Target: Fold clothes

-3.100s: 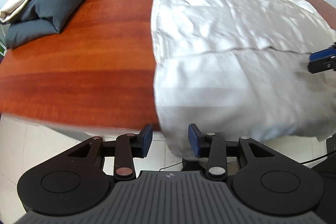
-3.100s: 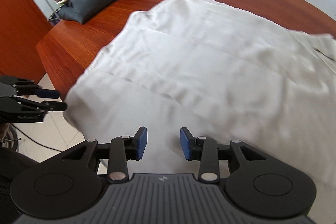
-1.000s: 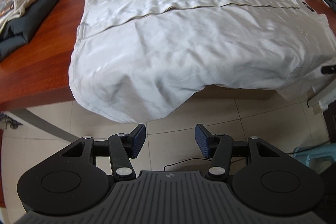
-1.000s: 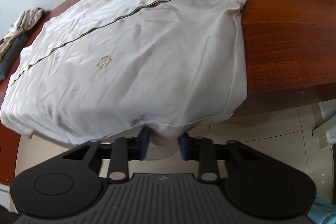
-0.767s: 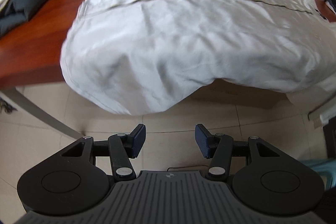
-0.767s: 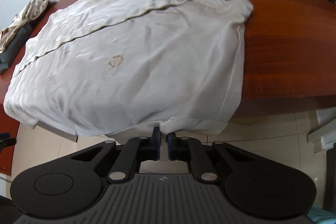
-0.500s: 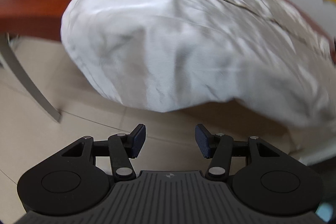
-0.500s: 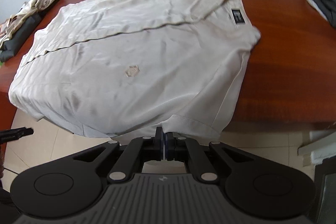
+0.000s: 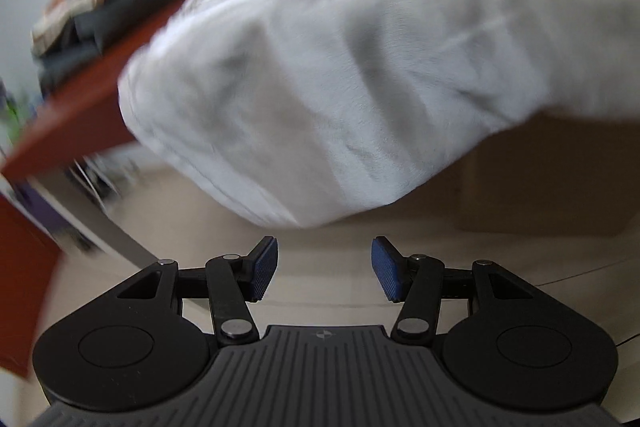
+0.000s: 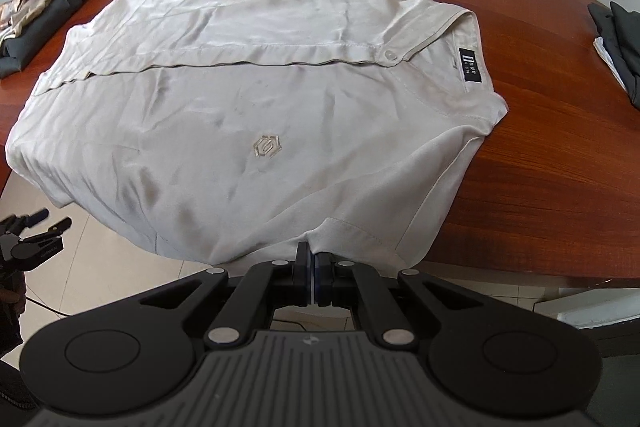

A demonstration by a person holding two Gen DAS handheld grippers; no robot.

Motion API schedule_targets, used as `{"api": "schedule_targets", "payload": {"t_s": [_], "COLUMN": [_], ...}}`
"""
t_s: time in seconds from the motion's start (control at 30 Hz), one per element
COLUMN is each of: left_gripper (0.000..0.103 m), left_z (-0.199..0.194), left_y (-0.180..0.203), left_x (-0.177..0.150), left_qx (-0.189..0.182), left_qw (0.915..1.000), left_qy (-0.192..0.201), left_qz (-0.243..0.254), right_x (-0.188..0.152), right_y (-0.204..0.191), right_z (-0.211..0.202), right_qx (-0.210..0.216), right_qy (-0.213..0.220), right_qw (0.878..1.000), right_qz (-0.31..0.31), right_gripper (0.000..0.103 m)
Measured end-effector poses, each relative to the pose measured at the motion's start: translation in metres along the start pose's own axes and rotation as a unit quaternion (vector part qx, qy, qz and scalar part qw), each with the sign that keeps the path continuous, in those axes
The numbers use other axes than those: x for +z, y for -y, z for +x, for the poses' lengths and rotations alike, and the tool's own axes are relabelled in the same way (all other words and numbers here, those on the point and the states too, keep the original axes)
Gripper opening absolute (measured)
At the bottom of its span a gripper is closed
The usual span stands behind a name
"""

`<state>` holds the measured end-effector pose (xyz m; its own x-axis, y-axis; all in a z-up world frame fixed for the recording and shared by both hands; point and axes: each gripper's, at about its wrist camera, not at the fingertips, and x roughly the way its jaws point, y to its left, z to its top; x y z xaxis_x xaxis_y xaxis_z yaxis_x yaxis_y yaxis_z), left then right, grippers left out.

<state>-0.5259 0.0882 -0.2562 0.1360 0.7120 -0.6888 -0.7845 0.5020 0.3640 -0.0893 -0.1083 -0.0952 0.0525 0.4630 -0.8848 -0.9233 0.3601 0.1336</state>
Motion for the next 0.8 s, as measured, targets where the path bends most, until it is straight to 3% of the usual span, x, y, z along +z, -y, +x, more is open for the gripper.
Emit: {"api": "schedule_targets", "payload": {"t_s": [0.13,0.23,0.4,0.57,0.67,0.8], "left_gripper": [0.056,0.056,0.055,0.011,0.004,0.002], "left_z": [0.0,-0.004,-0.013,-0.021,-0.027,-0.047], "left_y": [0.02,0.037,0.051,0.04,0.025,0.005], "left_x": [-0.002,-0.002,0.005,0.004,0.001,0.01], "left_qx": [0.035,0.078,0.117,0.1,0.085,0.06], "left_qw": [0.9968,0.9896,0.9817,0.9859,0.9885,0.99], "left_qy": [0.029,0.062,0.097,0.089,0.086,0.093], "left_qz": [0.065,0.104,0.114,0.101,0.091,0.088], "right_x": [0.0,0.0,0.0,0.001,0.0,-0.003], "right_y": [-0.002,-0.004,-0.006,-0.006,-0.004,0.001], "right_z": [0.001,0.002,0.002,0.002,0.001,-0.004], "right_qx": [-0.001,-0.002,-0.004,-0.003,-0.002,-0.002], "right_qy": [-0.003,-0.005,-0.006,0.001,0.008,0.024], "right_qw": [1.0,1.0,1.0,1.0,1.0,0.999], "right_qz": [-0.005,-0.008,-0.012,-0.005,0.006,0.024], "right_gripper": [0.002,0.002,0.002,0.001,0.001,0.001]}}
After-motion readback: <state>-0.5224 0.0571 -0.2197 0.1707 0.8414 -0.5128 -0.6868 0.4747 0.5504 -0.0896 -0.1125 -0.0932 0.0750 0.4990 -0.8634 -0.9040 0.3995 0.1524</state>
